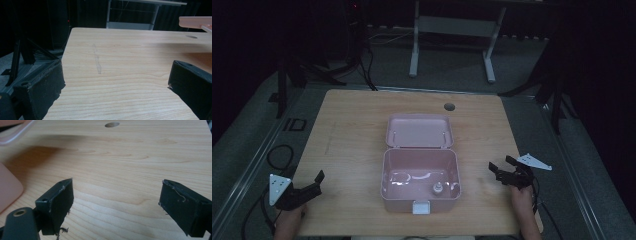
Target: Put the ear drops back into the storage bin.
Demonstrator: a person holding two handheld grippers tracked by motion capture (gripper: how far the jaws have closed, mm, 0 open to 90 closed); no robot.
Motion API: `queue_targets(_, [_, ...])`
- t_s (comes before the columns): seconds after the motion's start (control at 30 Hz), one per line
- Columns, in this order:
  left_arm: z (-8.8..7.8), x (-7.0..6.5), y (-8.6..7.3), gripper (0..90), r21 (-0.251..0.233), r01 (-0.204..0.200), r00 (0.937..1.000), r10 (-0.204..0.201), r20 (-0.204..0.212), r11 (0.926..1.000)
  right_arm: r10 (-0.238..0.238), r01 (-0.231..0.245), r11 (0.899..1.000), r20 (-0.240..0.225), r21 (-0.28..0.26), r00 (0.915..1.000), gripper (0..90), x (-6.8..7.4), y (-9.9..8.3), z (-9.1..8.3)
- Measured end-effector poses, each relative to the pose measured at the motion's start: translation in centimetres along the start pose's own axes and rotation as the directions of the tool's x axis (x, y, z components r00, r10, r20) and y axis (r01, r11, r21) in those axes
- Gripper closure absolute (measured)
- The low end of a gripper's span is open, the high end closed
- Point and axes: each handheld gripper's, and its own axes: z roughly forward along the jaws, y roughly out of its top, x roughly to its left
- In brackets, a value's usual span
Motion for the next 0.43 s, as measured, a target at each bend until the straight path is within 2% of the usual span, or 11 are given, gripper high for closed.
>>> queue_targets(0.1, [-0.01, -0.02, 0.00, 0.4, -0.001, -0.001, 1.0000, 0.001, -0.001, 1.0000, 0.055, -0.056, 0.998, -0.018, -0.028, 0.9983, 12.0, -0.65, -0.21, -0.34])
queue_targets(0.17, [-0.02, -0.03, -0.01, 0.4, -0.003, -0.001, 1.0000, 0.001, -0.002, 1.0000, 0.079, -0.080, 0.997, -0.033, -0.023, 0.9963, 13.0, -0.90, -0.27, -0.39])
queue_targets(0.23, [-0.02, -0.02, -0.02, 0.4, -0.003, -0.001, 1.0000, 0.001, -0.002, 1.0000, 0.082, -0.083, 0.996, -0.033, -0.028, 0.9961, 13.1, -0.93, -0.27, -0.44])
queue_targets(0.43, [-0.03, -0.01, -0.01, 0.4, -0.002, -0.001, 1.0000, 0.001, 0.000, 1.0000, 0.068, -0.068, 0.998, -0.044, 0.005, 0.9967, 13.3, -0.78, -0.28, -0.13])
